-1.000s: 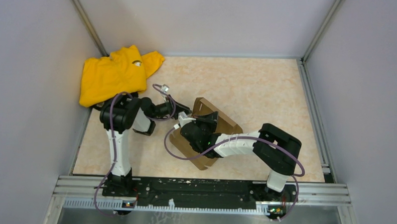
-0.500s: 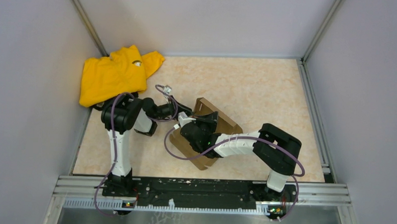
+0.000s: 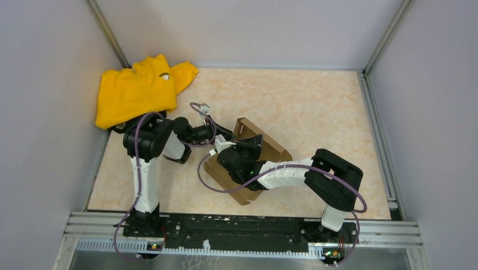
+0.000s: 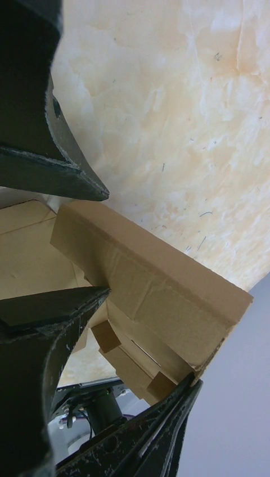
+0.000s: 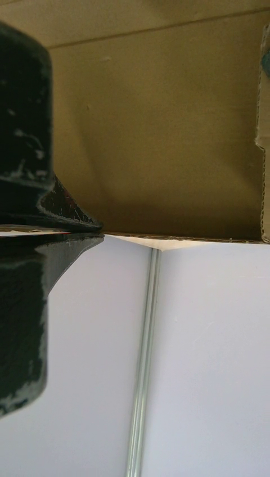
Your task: Fold the paper box
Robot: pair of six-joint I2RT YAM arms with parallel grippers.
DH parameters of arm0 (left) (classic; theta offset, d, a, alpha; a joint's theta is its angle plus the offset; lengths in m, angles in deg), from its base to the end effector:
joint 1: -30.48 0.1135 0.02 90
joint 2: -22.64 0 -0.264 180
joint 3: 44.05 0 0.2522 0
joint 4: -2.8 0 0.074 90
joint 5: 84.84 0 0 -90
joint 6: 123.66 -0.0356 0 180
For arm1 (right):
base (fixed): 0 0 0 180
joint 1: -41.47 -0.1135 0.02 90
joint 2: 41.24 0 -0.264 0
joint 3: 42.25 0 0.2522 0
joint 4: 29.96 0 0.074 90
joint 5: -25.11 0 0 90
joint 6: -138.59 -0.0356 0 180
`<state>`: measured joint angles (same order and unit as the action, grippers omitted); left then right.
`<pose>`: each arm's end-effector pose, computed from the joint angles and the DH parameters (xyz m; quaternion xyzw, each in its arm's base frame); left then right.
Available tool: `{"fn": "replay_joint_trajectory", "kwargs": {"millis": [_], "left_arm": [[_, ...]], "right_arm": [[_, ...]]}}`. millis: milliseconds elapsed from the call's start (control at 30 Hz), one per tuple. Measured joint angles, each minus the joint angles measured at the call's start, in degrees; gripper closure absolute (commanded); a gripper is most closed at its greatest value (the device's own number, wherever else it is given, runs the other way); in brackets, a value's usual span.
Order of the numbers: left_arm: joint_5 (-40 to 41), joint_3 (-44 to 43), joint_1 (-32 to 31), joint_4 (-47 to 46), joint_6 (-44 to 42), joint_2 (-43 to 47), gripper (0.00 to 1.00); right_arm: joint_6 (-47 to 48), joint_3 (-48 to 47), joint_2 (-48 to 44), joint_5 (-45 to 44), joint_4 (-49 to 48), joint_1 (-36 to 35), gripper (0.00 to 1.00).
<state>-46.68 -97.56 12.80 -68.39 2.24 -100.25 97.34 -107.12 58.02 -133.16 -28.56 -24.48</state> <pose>0.3232 -0.1324 0.1022 0.2109 0.6677 -0.5627 0.4395 0.1693 0.2982 0.1806 -0.4824 0.6128 -0.4375 0.4476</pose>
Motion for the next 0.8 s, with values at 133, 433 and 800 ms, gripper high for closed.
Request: {"fn": "replay_joint_trajectory", "kwargs": {"millis": [133,433,800], "left_arm": [[0.72,-0.13,-0.44,1.55,-1.11,0.0,0.39],[1.51,-0.94,-1.31,3.3,-2.67,0.04,0.43],[3.87,-0.94,-1.81,5.05,-4.57,0.92,0.43]], "right_arm": [[-0.04,0.0,0.0,0.0,-0.02,0.0,1.0],[-0.44,0.0,0.0,-0.02,0.0,0.0,1.0],[-0.61,0.0,0.0,-0.02,0.0,0.0,1.0]]}}
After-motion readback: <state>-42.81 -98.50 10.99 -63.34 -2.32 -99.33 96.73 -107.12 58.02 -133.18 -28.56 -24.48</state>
